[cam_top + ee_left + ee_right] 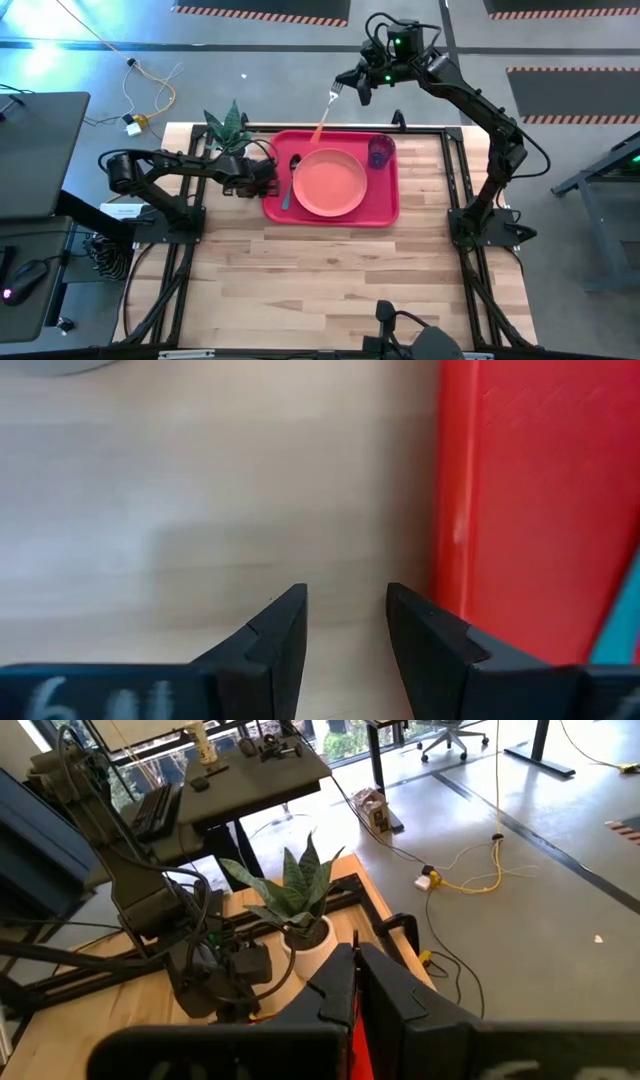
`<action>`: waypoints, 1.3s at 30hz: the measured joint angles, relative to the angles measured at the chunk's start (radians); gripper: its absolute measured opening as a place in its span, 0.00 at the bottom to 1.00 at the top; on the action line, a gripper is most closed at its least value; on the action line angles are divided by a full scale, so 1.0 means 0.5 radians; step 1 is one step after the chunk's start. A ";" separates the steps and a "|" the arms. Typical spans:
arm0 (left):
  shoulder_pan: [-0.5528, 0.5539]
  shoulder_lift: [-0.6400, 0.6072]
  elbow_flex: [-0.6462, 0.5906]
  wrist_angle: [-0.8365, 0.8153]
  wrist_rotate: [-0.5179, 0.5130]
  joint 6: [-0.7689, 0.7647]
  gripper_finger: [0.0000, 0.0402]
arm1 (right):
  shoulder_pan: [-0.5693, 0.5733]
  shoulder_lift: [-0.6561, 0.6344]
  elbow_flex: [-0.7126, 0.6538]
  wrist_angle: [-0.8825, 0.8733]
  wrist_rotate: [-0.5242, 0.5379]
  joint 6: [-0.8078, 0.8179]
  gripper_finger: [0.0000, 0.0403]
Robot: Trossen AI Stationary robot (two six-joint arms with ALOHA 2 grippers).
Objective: Pick and place plate/cup/fork/spoon on tray
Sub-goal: Adjust the utensils on the pink tray
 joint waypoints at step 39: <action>-0.062 -0.732 0.005 0.580 0.037 0.036 0.32 | 0.287 0.001 0.000 -0.229 0.318 0.003 0.00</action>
